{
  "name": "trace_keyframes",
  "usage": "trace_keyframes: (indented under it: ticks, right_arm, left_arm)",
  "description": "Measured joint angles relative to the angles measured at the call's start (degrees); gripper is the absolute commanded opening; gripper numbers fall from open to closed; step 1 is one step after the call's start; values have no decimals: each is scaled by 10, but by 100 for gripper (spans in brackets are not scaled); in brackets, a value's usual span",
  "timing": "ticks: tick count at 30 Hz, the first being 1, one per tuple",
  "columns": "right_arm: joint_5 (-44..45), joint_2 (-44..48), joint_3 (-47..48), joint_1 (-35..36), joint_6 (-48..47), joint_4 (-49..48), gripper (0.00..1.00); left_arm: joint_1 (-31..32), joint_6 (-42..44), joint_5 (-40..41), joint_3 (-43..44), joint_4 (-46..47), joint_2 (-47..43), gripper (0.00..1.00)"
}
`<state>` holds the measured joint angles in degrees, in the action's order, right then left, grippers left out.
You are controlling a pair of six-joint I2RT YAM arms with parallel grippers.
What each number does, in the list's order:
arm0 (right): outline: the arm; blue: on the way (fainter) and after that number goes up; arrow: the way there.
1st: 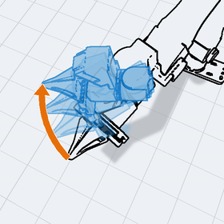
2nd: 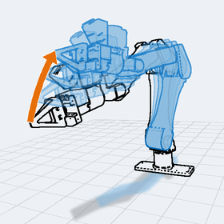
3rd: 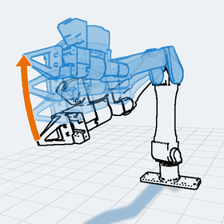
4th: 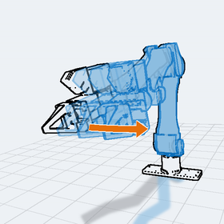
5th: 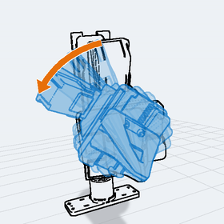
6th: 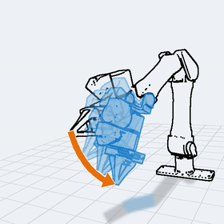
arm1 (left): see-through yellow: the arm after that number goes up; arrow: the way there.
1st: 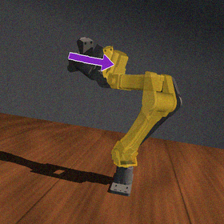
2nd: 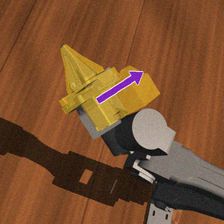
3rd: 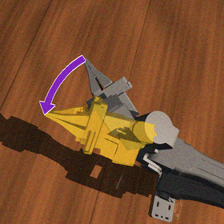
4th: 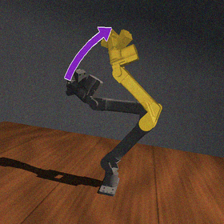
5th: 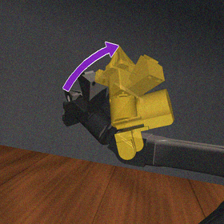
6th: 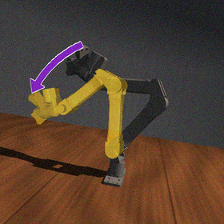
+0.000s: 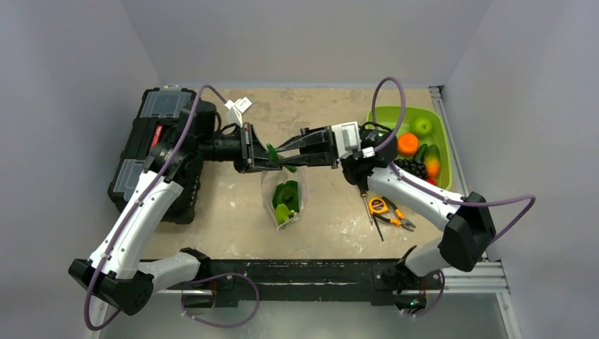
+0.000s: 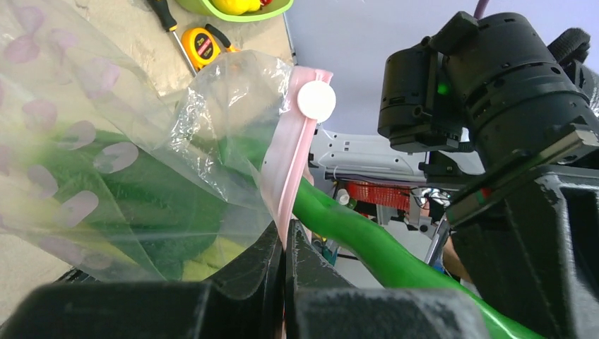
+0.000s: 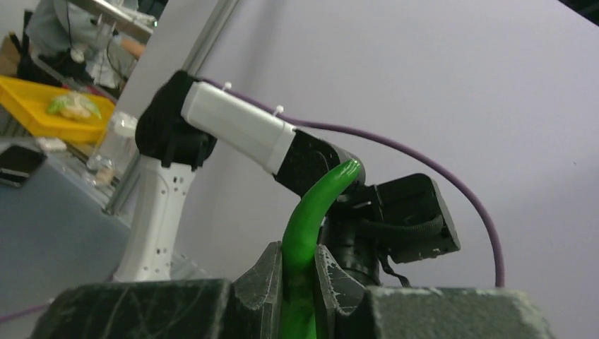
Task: Place the food in the zip-top bag and seal the zipper
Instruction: Place the fake vegetable in the zipper food storage bag.
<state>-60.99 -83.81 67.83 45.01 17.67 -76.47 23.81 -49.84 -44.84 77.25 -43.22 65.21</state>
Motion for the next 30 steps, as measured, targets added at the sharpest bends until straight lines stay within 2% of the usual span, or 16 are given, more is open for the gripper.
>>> trace_keyframes:
  ticks: [5,7,9,13,15,18,22,24,27,30]
  right_arm:
    - [-29,12,19,0,-169,182,0]
    - [-31,23,19,0,-232,246,3]
    - [-26,35,-2,1,-263,263,9]
    - [-9,52,-85,0,-280,229,18]
    - [14,59,-121,-3,-284,220,34]
    - [66,71,-177,-5,-268,209,61]
    - [175,104,-231,-1,-214,228,76]
    - [257,135,-224,1,-169,300,81]
    - [351,165,-149,3,-103,475,97]
    - [423,180,-62,1,-40,615,99]
  left_arm:
    - [0,6,-2,0,-9,-3,0]
    - [0,10,-2,0,-10,-4,0]
    - [0,10,-4,0,-10,-4,0]
    - [0,18,-2,0,-28,-4,0]
    - [0,25,1,0,-43,-4,0]
    - [0,31,5,1,-46,-7,0]
    - [-1,30,13,2,-47,-12,0]
    - [-1,30,19,4,-47,-14,0]
    - [-5,29,37,11,-43,-15,0]
    - [-5,29,57,11,-46,-18,0]
